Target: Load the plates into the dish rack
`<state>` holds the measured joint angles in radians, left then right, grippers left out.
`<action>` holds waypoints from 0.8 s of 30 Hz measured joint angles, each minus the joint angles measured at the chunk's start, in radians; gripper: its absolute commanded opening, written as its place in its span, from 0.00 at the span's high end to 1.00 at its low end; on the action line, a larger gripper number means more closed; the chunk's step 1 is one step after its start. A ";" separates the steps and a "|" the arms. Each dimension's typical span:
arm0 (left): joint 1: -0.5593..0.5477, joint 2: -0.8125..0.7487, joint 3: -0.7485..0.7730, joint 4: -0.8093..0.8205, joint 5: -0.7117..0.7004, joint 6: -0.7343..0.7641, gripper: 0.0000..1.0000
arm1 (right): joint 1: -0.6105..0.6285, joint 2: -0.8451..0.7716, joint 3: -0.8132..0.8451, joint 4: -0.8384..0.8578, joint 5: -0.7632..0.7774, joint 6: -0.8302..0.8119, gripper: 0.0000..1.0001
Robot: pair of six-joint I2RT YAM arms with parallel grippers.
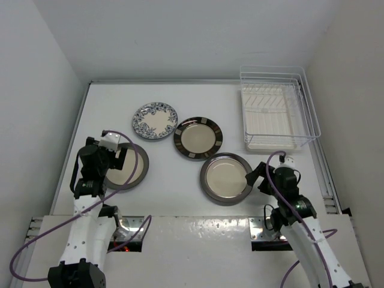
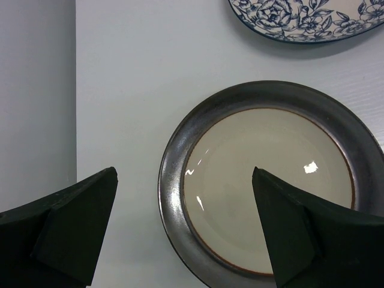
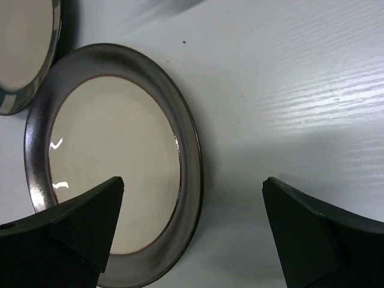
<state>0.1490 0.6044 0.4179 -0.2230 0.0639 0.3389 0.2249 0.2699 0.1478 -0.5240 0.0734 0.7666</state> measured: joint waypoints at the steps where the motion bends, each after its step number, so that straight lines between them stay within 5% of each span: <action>1: 0.000 0.000 0.000 0.000 -0.002 0.000 0.00 | 0.000 0.011 0.000 0.003 -0.011 0.003 0.00; 11: -0.012 0.000 0.052 -0.008 0.050 0.074 0.00 | 0.000 0.034 0.000 0.183 -0.043 0.099 0.01; 24: -0.023 0.000 0.064 -0.011 0.107 0.079 0.00 | -0.034 0.320 -0.045 0.285 -0.013 0.184 0.20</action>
<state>0.1257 0.6044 0.4816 -0.2344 0.1711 0.4183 0.1909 0.5903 0.1024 -0.2386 0.0608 0.9508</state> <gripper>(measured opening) 0.997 0.809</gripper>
